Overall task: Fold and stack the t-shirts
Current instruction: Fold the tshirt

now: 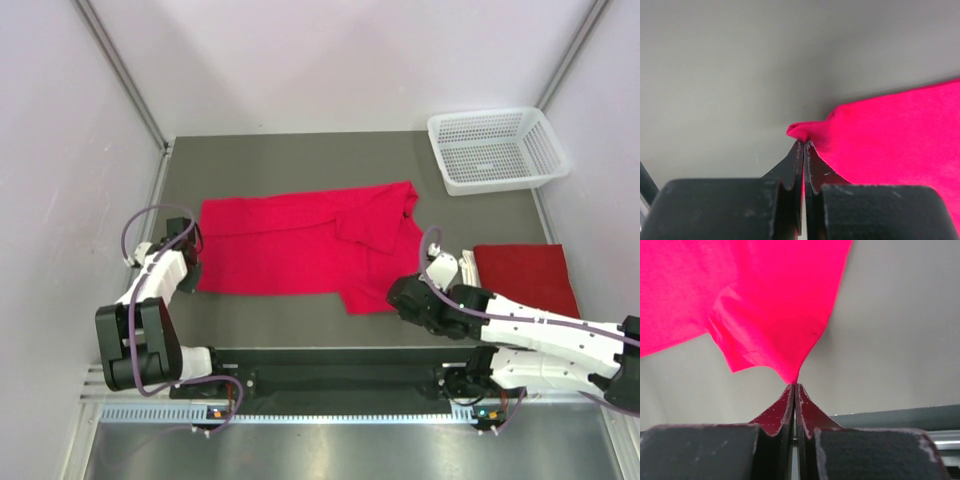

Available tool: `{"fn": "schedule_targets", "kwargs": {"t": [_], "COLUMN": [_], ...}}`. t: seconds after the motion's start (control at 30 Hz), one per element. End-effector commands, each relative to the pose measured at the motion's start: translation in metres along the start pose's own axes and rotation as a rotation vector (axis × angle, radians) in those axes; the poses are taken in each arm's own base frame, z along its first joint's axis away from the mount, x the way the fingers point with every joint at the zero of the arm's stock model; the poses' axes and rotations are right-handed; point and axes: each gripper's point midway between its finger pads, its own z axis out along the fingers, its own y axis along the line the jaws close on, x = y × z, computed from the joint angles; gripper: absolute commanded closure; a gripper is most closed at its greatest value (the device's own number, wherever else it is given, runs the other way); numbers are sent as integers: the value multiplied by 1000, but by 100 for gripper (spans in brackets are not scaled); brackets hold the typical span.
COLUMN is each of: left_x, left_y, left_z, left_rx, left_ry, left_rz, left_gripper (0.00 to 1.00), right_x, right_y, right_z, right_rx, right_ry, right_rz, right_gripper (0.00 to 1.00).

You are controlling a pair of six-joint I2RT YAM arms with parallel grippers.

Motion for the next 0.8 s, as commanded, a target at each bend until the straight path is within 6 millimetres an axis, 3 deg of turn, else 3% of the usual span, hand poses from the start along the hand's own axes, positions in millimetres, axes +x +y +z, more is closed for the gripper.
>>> {"fn": "schedule_targets", "kwargs": {"t": [0.0,0.3,0.4,0.67,0.77], "left_x": [-12,-31,-32,-31,-37], "left_y": [-14,-45,-54,-77,-83], "left_z": [-7,-10,-7,8,10], "left_rx": [36,72,74,64,41], "left_ry": [-18,-42,-33,-4,-14], "left_rz": [40,140,165,194,208], "left_gripper": [100,100,100,100,100], "right_x": [-30,-80,-89,-137,-140], "right_y": [22,41,46,53,54], "right_z": [-10,-2,7,34,50], "right_rx": [-27,-3,-8,69,72], "right_ry": [-84,-178,-160,-168,-125], "right_rz": [-56,-213,-267,-370,-385], "right_gripper": [100,100,100,100,100]}}
